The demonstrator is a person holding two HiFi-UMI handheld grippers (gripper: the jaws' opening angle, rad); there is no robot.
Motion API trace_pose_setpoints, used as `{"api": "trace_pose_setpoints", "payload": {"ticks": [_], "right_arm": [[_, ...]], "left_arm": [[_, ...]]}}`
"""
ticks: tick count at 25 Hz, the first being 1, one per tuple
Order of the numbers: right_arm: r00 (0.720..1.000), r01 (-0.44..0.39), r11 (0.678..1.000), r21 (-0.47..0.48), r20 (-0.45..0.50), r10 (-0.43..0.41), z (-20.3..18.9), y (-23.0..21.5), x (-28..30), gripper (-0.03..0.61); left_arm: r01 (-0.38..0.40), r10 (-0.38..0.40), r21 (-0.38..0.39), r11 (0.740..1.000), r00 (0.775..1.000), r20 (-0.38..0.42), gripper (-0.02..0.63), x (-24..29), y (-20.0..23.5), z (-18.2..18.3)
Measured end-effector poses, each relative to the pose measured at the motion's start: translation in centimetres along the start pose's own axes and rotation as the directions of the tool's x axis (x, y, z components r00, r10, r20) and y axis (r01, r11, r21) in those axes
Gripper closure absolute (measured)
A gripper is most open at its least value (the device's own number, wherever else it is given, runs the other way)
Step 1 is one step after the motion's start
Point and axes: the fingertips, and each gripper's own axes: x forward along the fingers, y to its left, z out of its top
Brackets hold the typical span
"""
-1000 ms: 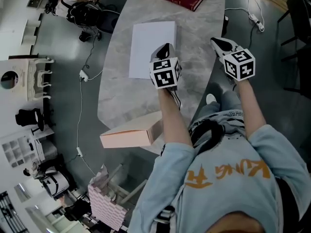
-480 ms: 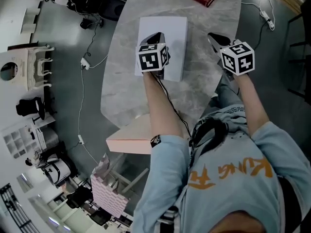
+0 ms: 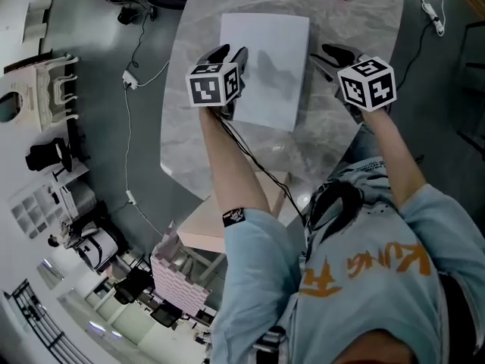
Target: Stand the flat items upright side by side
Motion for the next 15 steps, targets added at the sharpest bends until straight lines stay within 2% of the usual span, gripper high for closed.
{"api": "trace_pose_setpoints", "payload": {"ticks": [5, 9, 15], "right_arm": [[0.996, -0.044, 0.997, 0.063, -0.075, 0.049, -1.4, -0.2, 2.7, 0.297], [0.988, -0.070, 0.991, 0.113, -0.127, 0.084, -2.5, -0.3, 4.2, 0.232], [0.978, -0.080, 0.986, 0.146, -0.179, 0.105, -3.0, -0.5, 7.2, 0.189]], "left_arm": [[-0.003, 0.002, -0.019, 1.000, 1.000, -0.031, 0.324, 0.9, 2.9, -1.1], [0.062, -0.064, -0.036, 0.997, 0.996, -0.067, 0.249, 1.7, 3.3, -2.2], [0.120, -0.130, -0.082, 0.989, 0.982, -0.134, 0.233, 3.2, 5.1, -4.6]]}}
